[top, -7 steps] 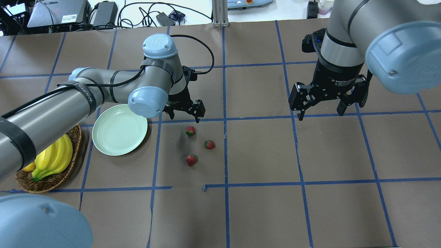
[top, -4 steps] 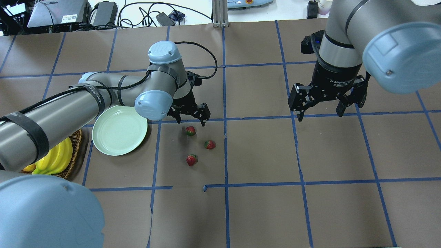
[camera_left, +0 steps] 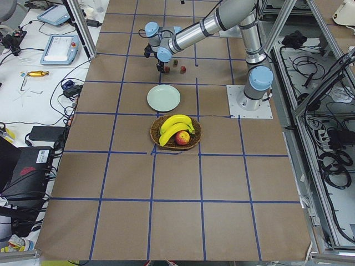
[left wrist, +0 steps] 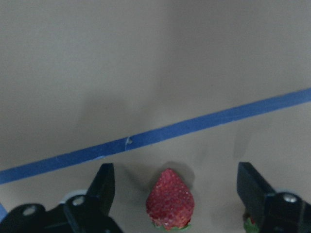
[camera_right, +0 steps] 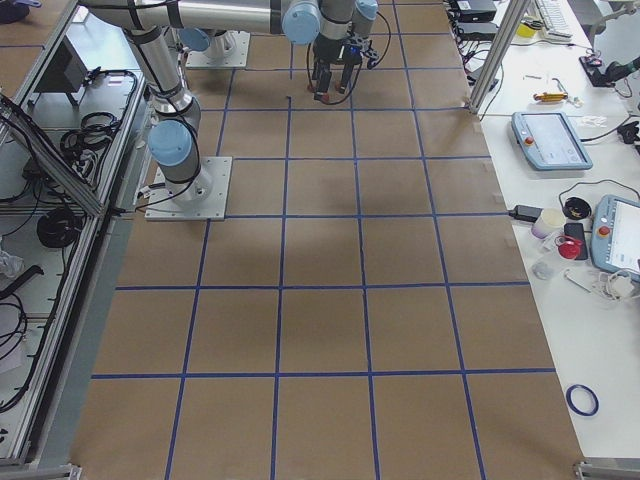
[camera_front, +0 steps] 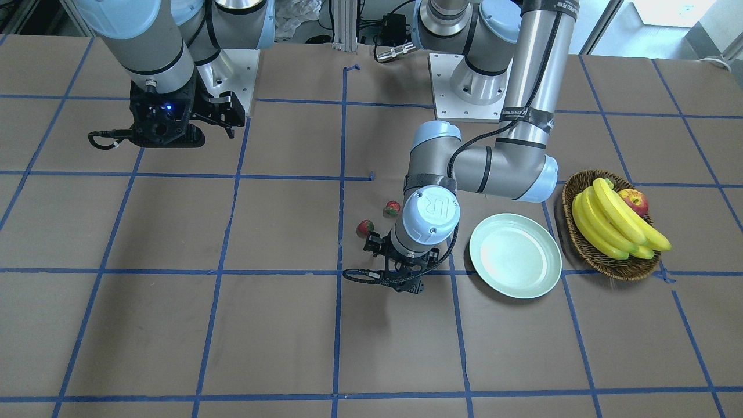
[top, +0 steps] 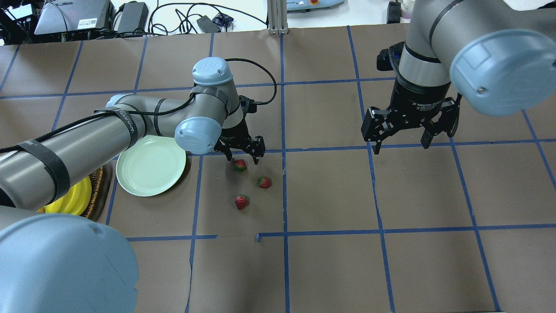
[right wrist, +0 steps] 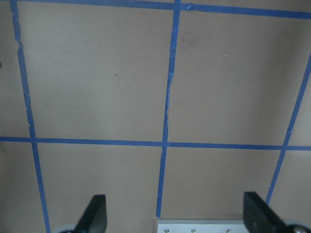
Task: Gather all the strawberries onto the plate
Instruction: 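Reach the left gripper over the strawberry cluster and lower toward one, then close the left gripper on the strawberry nearest the plate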
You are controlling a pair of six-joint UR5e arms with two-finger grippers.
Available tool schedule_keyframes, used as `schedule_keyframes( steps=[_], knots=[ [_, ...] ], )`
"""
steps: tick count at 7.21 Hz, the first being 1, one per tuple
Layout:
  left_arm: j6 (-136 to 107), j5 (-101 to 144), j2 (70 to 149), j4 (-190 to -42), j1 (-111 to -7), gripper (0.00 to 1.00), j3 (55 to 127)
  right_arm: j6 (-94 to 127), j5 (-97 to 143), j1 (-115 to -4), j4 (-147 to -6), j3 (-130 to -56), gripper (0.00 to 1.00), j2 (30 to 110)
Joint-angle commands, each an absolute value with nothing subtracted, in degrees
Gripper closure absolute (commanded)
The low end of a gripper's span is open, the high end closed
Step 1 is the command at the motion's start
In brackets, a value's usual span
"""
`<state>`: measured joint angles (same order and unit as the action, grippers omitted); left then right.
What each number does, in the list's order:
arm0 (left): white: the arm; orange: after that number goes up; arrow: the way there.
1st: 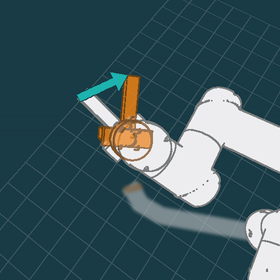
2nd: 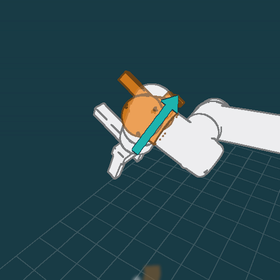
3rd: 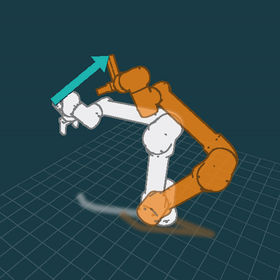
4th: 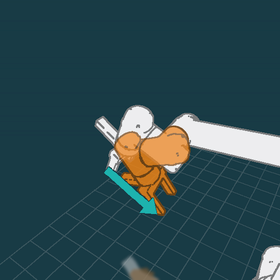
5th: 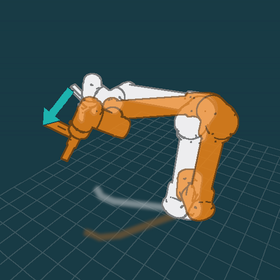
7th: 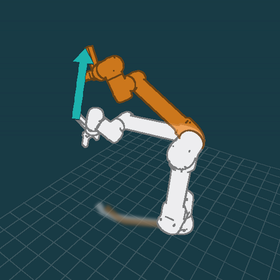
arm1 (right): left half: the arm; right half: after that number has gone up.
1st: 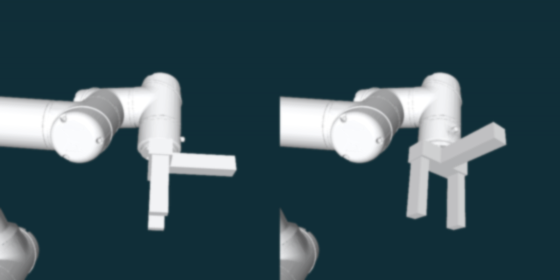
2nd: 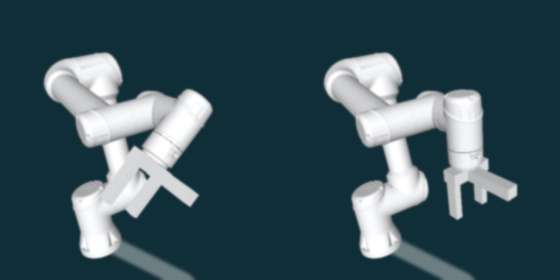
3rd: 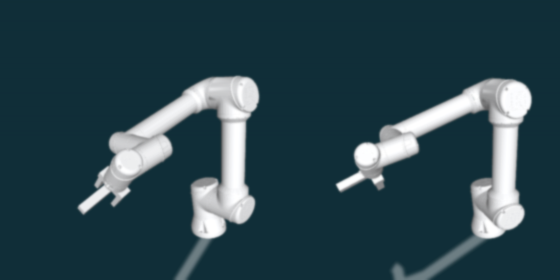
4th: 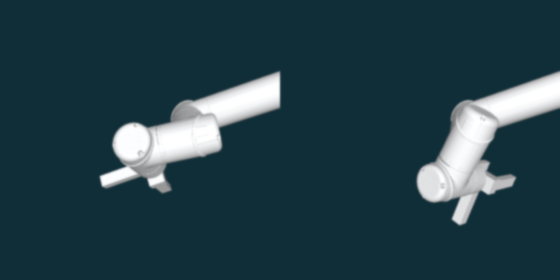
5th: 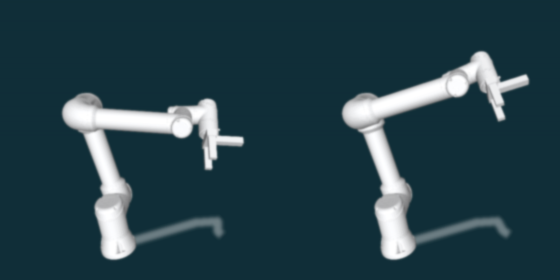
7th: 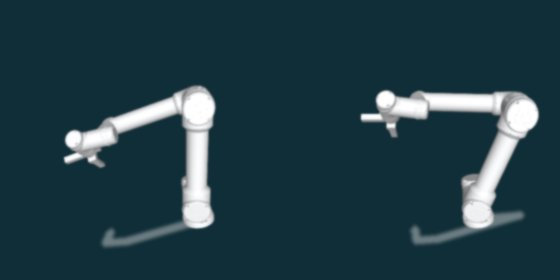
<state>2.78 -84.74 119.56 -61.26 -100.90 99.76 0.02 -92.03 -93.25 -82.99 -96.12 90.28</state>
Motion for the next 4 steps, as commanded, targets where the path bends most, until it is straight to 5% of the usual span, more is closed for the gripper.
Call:
schedule_keyframes(
  steps=[1,4],
  knots=[
    [2.64,-87.08,119.44,-62.04,-101.16,0.32,100.19,0.09,-92.02,-93.25,-83.32,-96.07,0.0,89.65],
    [2.9,-87.54,118.48,-62.66,-101.16,0.43,101.07,0.09,-92.11,-93.25,-83.67,-96.15,0.0,89.47]
  ],
)
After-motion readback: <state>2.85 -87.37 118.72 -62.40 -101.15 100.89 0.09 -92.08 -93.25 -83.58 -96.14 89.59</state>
